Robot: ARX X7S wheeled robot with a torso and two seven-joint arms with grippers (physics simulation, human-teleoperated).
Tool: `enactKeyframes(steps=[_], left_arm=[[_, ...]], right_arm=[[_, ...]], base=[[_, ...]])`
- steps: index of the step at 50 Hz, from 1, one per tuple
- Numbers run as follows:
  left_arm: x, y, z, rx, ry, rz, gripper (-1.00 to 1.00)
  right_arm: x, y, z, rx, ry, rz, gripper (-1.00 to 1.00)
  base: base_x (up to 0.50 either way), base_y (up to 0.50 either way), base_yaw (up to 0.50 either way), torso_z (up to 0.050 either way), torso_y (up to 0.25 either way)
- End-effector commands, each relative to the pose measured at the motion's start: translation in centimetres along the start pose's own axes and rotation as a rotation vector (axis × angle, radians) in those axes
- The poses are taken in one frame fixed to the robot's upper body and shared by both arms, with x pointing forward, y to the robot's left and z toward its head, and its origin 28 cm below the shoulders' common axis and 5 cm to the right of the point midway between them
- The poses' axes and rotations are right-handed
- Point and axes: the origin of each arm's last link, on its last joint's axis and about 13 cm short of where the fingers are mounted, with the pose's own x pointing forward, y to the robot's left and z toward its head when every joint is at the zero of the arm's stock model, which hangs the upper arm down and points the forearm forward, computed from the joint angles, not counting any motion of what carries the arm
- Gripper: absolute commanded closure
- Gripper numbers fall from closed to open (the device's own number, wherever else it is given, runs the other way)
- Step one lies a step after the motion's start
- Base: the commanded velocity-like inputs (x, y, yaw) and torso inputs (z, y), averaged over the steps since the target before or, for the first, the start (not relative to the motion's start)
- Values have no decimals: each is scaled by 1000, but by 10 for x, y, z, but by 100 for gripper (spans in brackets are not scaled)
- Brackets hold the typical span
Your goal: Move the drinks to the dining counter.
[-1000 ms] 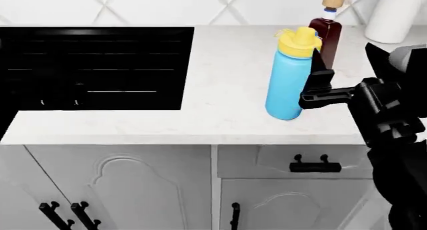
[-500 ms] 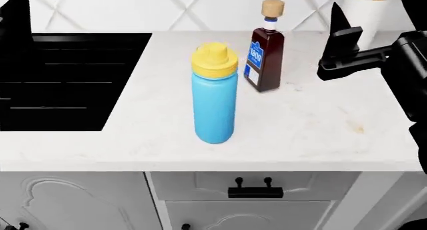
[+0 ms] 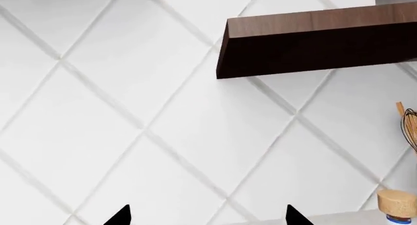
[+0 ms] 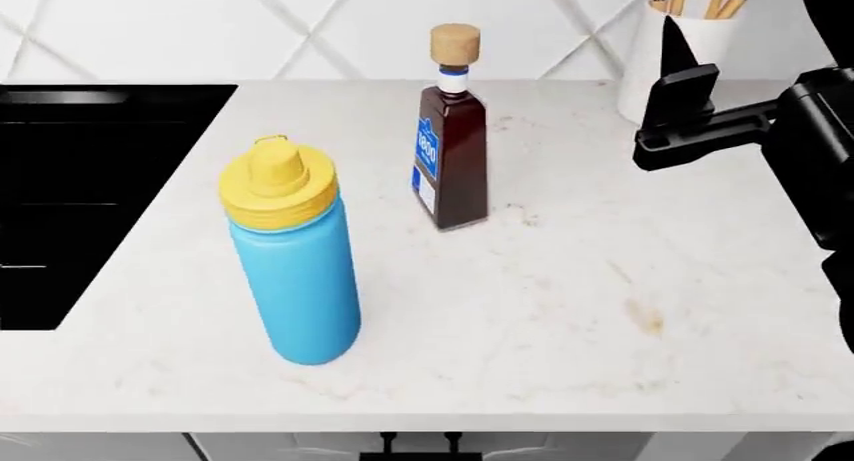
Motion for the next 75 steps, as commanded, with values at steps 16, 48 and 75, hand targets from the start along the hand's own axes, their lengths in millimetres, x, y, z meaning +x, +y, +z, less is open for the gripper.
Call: enactKeyframes(steps=[16, 48, 75], left_arm=[[-15, 3, -1, -14, -22, -8, -100], [-45, 6, -4, -158, 141, -526, -100], [-70, -3, 11, -133, 89, -821, -100]], right_arm=[[-2, 3, -4, -3, 28, -8, -100], [3, 6, -11, -4, 69, 29, -100], [1, 7, -17, -9, 87, 36, -100]], base=[[253, 0, 0, 0, 1], [0, 0, 0, 0, 0], [0, 0, 0, 0, 0]])
